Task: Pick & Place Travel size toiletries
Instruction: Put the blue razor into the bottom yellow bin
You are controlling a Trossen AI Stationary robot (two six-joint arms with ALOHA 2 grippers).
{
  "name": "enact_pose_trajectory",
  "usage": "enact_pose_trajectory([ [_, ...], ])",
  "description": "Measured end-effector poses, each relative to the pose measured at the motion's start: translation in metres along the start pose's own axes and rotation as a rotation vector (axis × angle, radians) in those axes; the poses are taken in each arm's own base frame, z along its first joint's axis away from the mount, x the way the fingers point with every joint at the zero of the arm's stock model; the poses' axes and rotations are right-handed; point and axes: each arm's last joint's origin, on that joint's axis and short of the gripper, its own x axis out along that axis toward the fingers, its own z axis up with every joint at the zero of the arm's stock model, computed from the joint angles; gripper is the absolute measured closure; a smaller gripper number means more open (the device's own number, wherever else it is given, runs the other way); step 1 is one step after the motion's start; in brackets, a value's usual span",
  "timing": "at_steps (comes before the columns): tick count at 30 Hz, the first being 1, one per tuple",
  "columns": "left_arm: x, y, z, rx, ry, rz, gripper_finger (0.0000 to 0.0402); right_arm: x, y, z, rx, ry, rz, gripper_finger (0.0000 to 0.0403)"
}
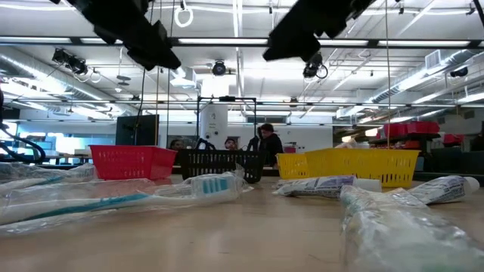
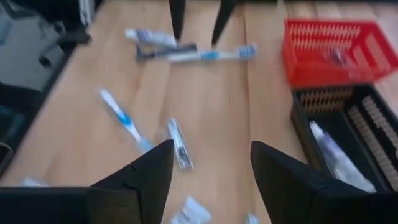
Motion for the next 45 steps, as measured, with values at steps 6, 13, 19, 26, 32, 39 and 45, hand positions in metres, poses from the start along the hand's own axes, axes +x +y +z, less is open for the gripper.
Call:
enact_pose_trajectory([
  [6, -0.013, -0.005, -0.007, 0.013, 0.099, 0.057, 0.0242, -0.001, 0.007, 0.004, -0.008, -0.049, 0.021, 0.0191],
  [13, -0.022, -0.003, -0.019, -0.12, 0.247, 0.047, 0.0242, -0.001, 0.009, 0.004, -0.001, -0.05, 0.025, 0.0216],
  [19, -0.018, -0.007, -0.037, -0.092, 0.376, -0.065, 0.0242, -0.001, 0.009, 0.004, 0.0, -0.048, 0.024, 0.0232],
  [26, -0.019, -0.022, -0.059, 0.038, 0.45, -0.196, 0.0242, -0.001, 0.009, 0.004, 0.0, -0.048, 0.024, 0.0247],
  [32, -0.024, -0.043, -0.076, 0.184, 0.464, -0.28, 0.0242, -0.001, 0.009, 0.004, 0.0, -0.048, 0.024, 0.0257],
  [39, -0.029, -0.057, -0.079, 0.202, 0.441, -0.31, 0.0243, -0.001, 0.009, 0.004, 0.0, -0.048, 0.024, 0.0266],
  [45, -0.021, -0.066, -0.088, 0.246, 0.474, -0.301, 0.0257, -0.001, 0.009, 0.004, 0.0, -0.05, 0.025, 0.0271],
])
